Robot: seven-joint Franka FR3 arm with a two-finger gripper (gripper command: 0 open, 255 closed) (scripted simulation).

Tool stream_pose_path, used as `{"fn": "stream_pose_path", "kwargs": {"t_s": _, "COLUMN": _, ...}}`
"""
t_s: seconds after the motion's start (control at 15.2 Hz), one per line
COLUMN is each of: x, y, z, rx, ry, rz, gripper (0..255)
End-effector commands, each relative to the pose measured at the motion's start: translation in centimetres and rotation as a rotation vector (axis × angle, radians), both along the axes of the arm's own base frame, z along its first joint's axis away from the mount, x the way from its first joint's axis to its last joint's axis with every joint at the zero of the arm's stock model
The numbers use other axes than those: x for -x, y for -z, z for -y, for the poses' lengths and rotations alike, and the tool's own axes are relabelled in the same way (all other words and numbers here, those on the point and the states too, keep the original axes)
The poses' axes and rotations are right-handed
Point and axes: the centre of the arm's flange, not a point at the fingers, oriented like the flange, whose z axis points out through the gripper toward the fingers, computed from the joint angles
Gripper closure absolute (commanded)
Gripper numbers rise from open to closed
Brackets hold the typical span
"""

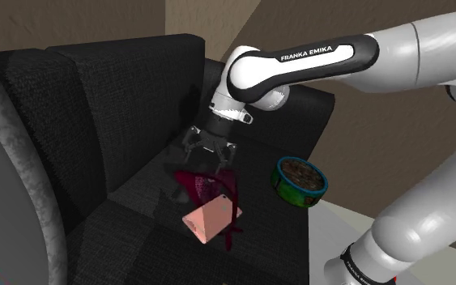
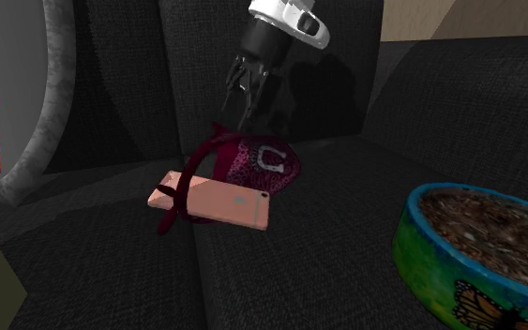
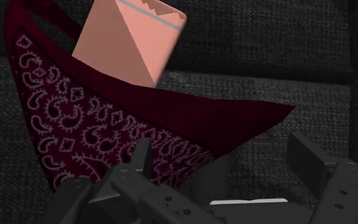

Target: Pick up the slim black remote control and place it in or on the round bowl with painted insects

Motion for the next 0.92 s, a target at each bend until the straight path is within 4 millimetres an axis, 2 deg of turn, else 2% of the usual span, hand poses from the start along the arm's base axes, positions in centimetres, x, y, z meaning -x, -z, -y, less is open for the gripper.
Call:
{"fn": "stream_pose_path", "kwargs": {"t_s": 0.0, "x": -1.2, "y": 4.4, "z": 0.7, "rx": 0.234, "ry": -0.076, "rz": 0.003, "gripper": 0}}
{"fn": "stream_pose_path", "kwargs": {"t_s": 0.33, "x": -6.0, "y": 7.7, "z": -1.2, "rx": 0.231, "ry": 0.088, "rz": -0.039, "gripper": 0}}
{"fn": "stream_pose_path", "kwargs": {"t_s": 0.86, "x": -5.5, "y": 11.6, "z": -1.9, "rx": 0.231, "ry": 0.088, "rz": -0.039, "gripper": 0}}
